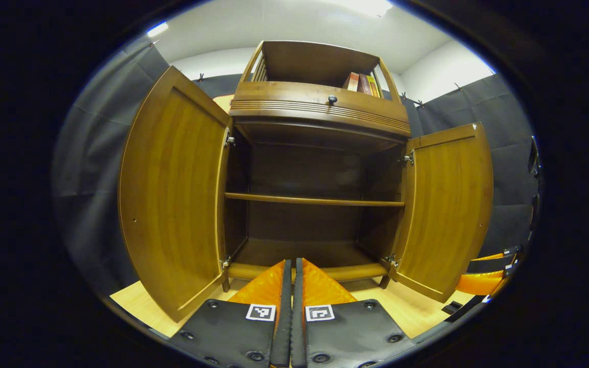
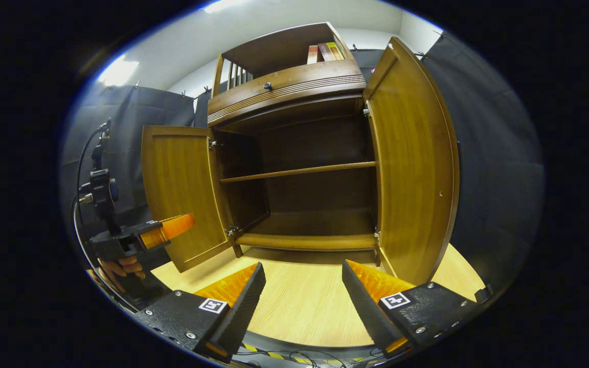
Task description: Open the right door of the double-door shoe cabinet with the right hand, and open the left door with the left hand.
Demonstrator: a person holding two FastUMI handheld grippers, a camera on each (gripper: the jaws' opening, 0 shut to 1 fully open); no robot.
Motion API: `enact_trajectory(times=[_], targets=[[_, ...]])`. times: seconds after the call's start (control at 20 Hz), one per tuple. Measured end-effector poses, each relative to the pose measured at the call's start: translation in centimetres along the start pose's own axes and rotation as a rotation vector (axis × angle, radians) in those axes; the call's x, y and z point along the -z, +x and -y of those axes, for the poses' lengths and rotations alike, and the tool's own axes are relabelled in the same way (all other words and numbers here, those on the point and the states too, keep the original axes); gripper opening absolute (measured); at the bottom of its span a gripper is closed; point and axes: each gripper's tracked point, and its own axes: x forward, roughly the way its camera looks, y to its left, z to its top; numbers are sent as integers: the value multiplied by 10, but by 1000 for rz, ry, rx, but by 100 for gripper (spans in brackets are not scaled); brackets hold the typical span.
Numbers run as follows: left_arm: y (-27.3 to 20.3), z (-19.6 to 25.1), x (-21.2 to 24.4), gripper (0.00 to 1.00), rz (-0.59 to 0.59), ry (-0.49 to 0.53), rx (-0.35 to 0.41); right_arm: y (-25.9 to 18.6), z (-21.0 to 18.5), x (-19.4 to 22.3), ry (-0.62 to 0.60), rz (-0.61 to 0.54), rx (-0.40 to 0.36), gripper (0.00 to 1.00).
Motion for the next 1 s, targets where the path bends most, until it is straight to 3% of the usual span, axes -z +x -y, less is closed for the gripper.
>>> enact_trajectory(times=[0.25,0.6,1.0], targets=[[-1,-9,-20,1,70,44,-46,4,3,-3,-1,8,1,93],[-3,-8,-38,97,141,76,-39,8,-3,2,1,-1,-9,93],[-4,-10,-35,97,111,39,-75,8,-3,3,11,1,-6,93]])
